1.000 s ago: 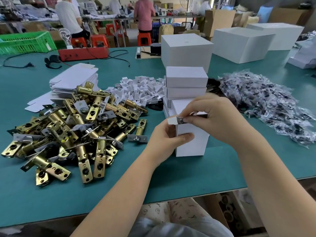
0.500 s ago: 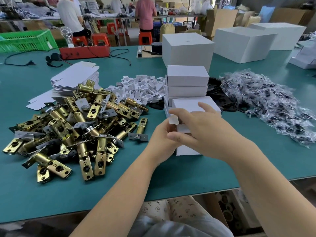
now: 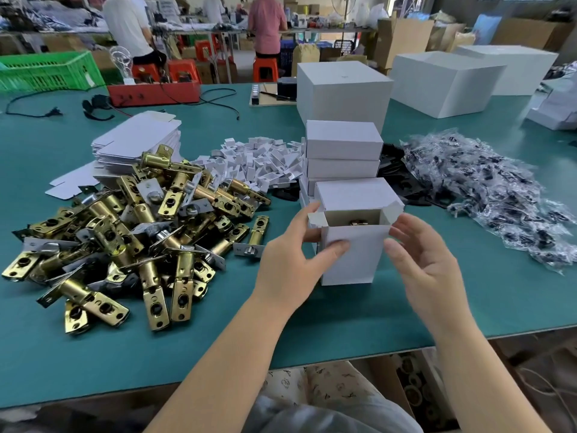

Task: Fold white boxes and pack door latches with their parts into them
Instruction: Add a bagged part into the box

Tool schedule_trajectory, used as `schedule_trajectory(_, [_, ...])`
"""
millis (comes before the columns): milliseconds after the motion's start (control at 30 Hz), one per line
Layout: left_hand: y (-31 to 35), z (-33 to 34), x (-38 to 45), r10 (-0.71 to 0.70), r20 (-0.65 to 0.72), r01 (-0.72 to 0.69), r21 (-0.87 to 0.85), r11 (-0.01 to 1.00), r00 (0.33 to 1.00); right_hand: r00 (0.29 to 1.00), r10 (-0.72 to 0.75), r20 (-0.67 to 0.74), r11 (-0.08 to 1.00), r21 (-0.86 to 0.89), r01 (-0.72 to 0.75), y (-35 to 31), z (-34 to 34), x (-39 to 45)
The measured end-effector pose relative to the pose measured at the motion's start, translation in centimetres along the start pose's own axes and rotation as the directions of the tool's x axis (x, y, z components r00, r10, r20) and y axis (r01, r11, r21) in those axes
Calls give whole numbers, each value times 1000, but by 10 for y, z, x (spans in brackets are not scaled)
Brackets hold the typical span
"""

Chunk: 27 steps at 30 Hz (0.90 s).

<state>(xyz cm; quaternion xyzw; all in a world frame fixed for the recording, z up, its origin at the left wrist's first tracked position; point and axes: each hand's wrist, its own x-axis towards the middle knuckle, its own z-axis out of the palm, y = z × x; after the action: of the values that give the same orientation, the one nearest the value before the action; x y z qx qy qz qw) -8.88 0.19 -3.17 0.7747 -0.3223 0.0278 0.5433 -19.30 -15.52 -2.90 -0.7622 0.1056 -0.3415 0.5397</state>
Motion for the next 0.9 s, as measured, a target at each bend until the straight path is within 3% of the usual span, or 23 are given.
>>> schedule_trajectory(67, [3,-1,0,50,-28,-49,21,999,998,999,0,38,1000,-10,1,1,0,0])
schedule_trajectory(200, [7,3,-2,212,-46,-198,220,955,976,995,-53,86,998,-31,56,-1,4,0])
schedule_trajectory(400, [5,5,-3,267,-137,-236,210,949,954,988,-84,132,995,-37,90,0,12,3])
schedule_trajectory(600, [-3,-5,0,318,-251,-317,46,947,914,977,-78,197,997,-10,82,1,20,7])
schedule_trajectory(667, [1,-7,2,251,-257,-282,-89,955,933,977,-67,201,998,18,65,-3,22,10])
schedule_trajectory(800, [9,-13,4,64,-196,-130,-343,930,979,993,-84,82,996,19,83,-13,25,23])
schedule_trajectory(900, [11,-14,3,33,-155,-103,-464,880,987,996,-90,-21,996,19,90,-19,28,30])
